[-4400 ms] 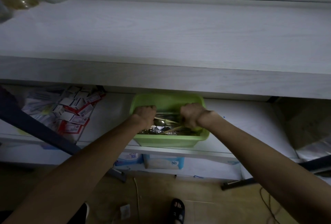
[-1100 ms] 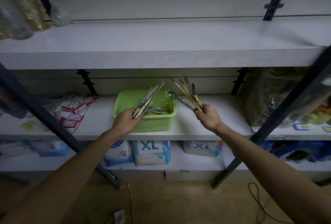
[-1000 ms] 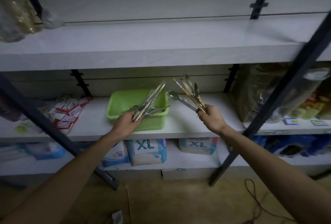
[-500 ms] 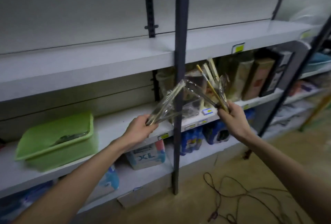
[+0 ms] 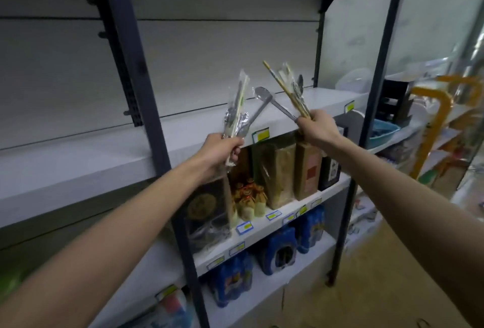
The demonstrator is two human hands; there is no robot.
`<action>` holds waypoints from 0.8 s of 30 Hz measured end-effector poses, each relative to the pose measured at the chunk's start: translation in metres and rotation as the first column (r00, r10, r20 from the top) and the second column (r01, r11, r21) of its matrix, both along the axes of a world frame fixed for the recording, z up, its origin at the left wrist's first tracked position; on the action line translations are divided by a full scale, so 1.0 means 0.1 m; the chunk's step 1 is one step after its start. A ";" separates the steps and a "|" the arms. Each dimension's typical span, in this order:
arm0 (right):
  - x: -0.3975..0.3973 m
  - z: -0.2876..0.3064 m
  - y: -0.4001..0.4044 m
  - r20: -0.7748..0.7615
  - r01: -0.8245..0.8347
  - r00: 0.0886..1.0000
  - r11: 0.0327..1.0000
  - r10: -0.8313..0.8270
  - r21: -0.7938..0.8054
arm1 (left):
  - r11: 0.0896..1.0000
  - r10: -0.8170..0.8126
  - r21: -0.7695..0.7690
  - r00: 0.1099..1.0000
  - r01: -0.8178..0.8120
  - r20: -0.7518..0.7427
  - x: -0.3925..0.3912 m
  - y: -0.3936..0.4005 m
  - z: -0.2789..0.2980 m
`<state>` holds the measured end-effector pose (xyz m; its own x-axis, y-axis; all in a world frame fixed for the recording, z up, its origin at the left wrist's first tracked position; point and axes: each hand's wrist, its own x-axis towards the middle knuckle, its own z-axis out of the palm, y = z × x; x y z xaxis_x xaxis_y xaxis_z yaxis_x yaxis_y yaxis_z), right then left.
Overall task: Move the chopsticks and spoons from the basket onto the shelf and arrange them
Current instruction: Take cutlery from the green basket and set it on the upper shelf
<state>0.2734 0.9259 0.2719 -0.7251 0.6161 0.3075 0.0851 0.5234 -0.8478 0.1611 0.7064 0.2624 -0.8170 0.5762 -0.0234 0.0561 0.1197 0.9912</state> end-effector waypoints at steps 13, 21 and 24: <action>-1.17 0.24 1.88 0.127 0.008 0.992 0.996 0.003 -0.084 | 0.951 0.162 -0.239 0.973 -0.198 -0.162 -1.30 1.76 0.56; -1.57 0.50 2.61 0.207 -0.048 0.976 0.994 0.068 -0.099 | 0.906 0.191 -0.355 0.970 -0.232 -0.148 -1.67 2.40 0.45; -1.77 0.49 2.87 0.228 -0.098 0.967 0.991 0.116 -0.090 | 0.887 0.235 -0.365 0.957 -0.282 -0.168 -1.73 2.63 0.41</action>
